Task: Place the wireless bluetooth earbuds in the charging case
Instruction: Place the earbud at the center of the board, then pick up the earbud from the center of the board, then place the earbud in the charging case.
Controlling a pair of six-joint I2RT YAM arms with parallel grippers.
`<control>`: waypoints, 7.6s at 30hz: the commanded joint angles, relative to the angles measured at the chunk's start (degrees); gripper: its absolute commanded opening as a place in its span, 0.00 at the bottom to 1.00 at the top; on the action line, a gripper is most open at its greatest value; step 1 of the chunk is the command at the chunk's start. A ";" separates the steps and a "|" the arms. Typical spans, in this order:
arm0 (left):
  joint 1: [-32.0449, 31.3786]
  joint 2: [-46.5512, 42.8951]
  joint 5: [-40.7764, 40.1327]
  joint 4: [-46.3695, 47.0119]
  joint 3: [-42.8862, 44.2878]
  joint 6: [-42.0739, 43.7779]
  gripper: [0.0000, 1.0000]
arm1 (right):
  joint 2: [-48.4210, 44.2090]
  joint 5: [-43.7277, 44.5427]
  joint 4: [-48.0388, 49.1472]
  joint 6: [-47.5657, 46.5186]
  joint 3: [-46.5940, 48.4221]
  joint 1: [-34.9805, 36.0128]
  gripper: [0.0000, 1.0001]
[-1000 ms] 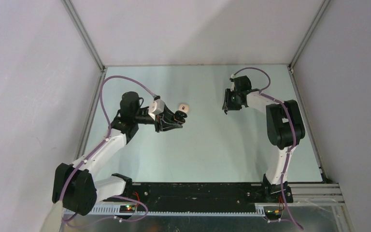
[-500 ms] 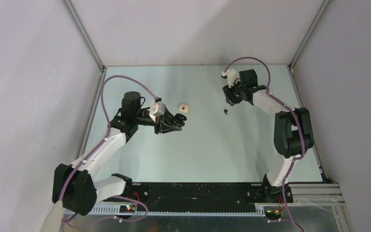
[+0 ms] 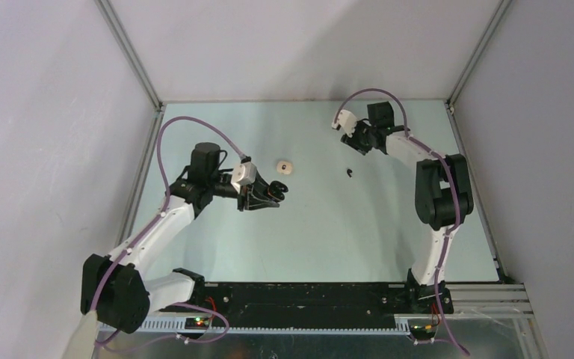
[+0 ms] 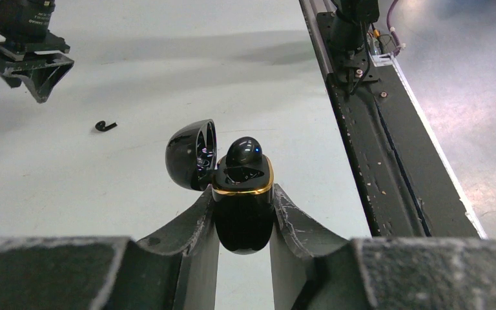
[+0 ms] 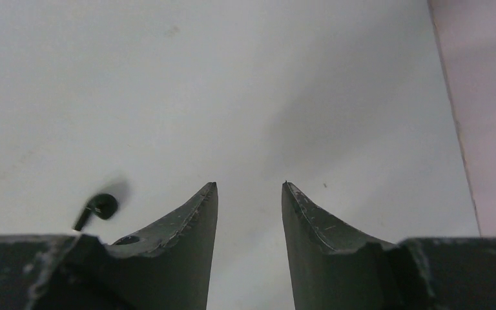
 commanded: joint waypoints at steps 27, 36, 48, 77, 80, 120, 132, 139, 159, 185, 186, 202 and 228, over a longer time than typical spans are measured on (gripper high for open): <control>-0.60 0.71 2.27 -6.87 4.67 7.47 0.08 | 8.37 4.76 -21.60 -6.35 9.27 5.62 0.38; -0.68 0.82 2.36 -7.32 4.69 7.89 0.08 | 7.75 3.97 -23.49 -4.62 9.56 4.10 0.36; -0.94 0.96 2.58 -7.94 4.77 8.66 0.08 | 9.11 -4.69 -31.28 1.41 18.84 -0.84 0.39; -1.22 1.11 3.02 -15.05 6.90 14.22 0.08 | 17.67 -12.91 -52.00 -34.65 29.24 -1.14 0.68; -1.27 1.09 3.12 -15.59 6.98 14.63 0.08 | 17.53 -12.95 -50.46 -35.51 28.53 -0.70 0.67; -1.30 1.09 3.65 -18.73 8.01 16.82 0.08 | 15.19 -19.58 -50.19 -42.33 21.46 -2.07 0.30; -1.46 1.27 3.87 -18.83 8.05 17.16 0.08 | 14.10 -21.61 -48.47 -40.13 19.84 -4.15 0.47; -1.39 1.24 3.66 -18.93 8.05 17.22 0.08 | 14.03 -22.59 -46.62 -39.87 18.58 -2.97 0.46; -1.47 1.26 3.95 -19.97 8.26 18.30 0.08 | 15.20 -22.11 -48.73 -40.99 19.81 -4.29 0.44; -1.57 1.46 3.96 -22.16 9.09 19.88 0.08 | 18.98 -22.26 -53.70 -42.03 25.08 -2.52 0.33; -1.56 1.40 3.96 -22.17 9.11 19.84 0.08 | 18.95 -22.22 -53.85 -42.21 25.01 -2.56 0.31; -3.31 2.37 -8.61 13.87 0.04 -10.62 0.05 | -6.91 -20.43 -32.97 -20.37 4.79 -0.47 0.22; -4.96 10.75 -13.61 44.49 -2.71 -45.70 0.05 | -38.36 15.36 -10.25 4.06 -8.28 32.64 0.22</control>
